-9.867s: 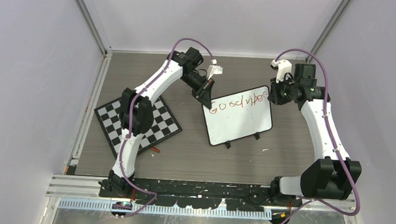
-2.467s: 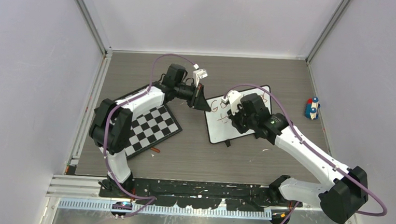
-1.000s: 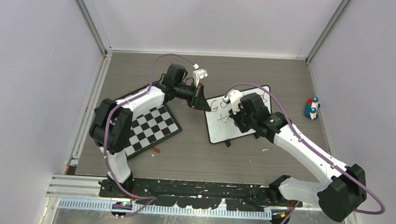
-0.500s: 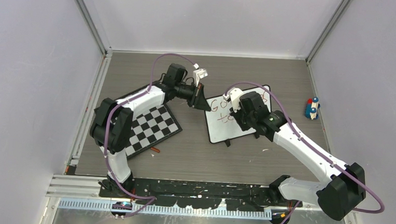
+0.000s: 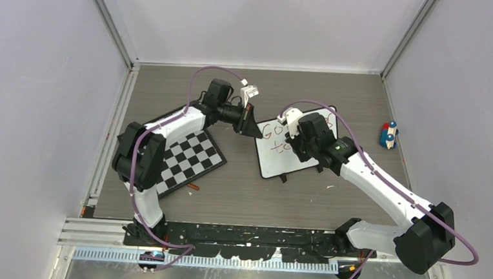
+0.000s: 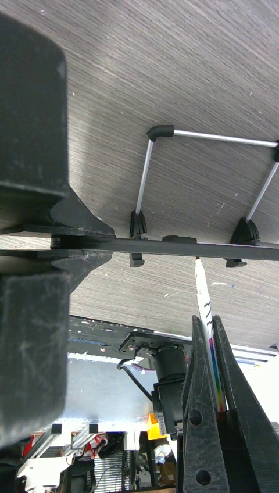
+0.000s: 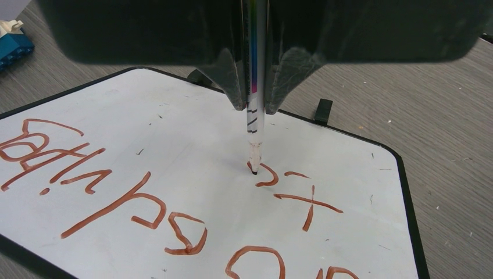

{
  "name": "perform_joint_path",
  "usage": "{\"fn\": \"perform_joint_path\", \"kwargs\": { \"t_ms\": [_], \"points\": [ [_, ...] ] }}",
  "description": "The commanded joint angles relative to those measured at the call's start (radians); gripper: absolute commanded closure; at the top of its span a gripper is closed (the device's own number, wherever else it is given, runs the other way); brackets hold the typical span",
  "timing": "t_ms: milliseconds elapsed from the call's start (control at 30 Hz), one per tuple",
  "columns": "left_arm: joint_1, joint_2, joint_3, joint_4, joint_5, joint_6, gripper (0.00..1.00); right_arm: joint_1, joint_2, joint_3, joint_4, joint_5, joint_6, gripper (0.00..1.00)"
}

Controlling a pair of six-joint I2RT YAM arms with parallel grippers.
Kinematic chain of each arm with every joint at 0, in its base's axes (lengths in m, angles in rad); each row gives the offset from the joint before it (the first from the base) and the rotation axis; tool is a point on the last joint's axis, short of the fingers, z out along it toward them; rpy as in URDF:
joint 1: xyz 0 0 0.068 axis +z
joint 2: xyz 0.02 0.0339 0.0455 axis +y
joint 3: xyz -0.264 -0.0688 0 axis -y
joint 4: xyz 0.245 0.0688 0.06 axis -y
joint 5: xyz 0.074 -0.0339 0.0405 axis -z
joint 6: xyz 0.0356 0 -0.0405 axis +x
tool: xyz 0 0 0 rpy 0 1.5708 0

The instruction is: Write a sentence on the whiteboard

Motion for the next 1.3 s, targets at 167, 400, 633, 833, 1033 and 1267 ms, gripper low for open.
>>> {"fn": "perform_joint_path", "kwargs": {
  "t_ms": [167, 400, 633, 833, 1033, 1267],
  "points": [
    [-0.003, 0.01, 0.026, -0.017, -0.024, 0.015, 1.0, 0.002, -0.002, 0.046, 0.115, -0.024, 0.024, 1.0],
    [-0.003, 0.014, 0.025, -0.017, -0.024, 0.014, 1.0, 0.004, -0.012, 0.051, 0.116, -0.045, 0.033, 1.0],
    [-0.002, 0.009, 0.025, -0.022, -0.027, 0.019, 1.0, 0.002, -0.037, 0.052, 0.085, -0.059, 0.031, 1.0],
    [-0.003, 0.008, 0.024, -0.025, -0.025, 0.019, 1.0, -0.015, -0.091, 0.043, 0.004, -0.085, 0.022, 1.0],
    [-0.003, 0.002, 0.024, -0.029, -0.024, 0.024, 1.0, -0.058, -0.116, 0.006, -0.017, -0.053, 0.013, 1.0],
    [-0.002, 0.005, 0.024, -0.026, -0.024, 0.02, 1.0, -0.074, -0.061, 0.003, 0.001, -0.01, 0.005, 1.0]
  ]
}}
